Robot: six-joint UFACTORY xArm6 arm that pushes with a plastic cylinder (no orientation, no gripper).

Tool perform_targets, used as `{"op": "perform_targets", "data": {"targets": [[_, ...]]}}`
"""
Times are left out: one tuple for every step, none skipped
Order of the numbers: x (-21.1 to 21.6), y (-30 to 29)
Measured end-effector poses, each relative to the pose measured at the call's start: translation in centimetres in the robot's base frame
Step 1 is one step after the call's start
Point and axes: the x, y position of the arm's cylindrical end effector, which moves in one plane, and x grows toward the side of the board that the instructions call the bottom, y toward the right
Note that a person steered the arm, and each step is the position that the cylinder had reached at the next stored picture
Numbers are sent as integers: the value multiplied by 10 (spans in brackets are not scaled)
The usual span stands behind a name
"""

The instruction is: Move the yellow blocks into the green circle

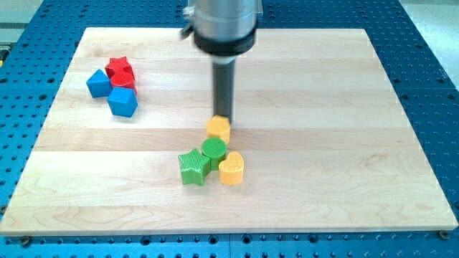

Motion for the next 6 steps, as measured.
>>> {"op": "perform_targets", "data": {"targets": [[1, -15], [-36, -38], [-97, -43], [-147, -110], [-168, -176], [-146, -202]]}}
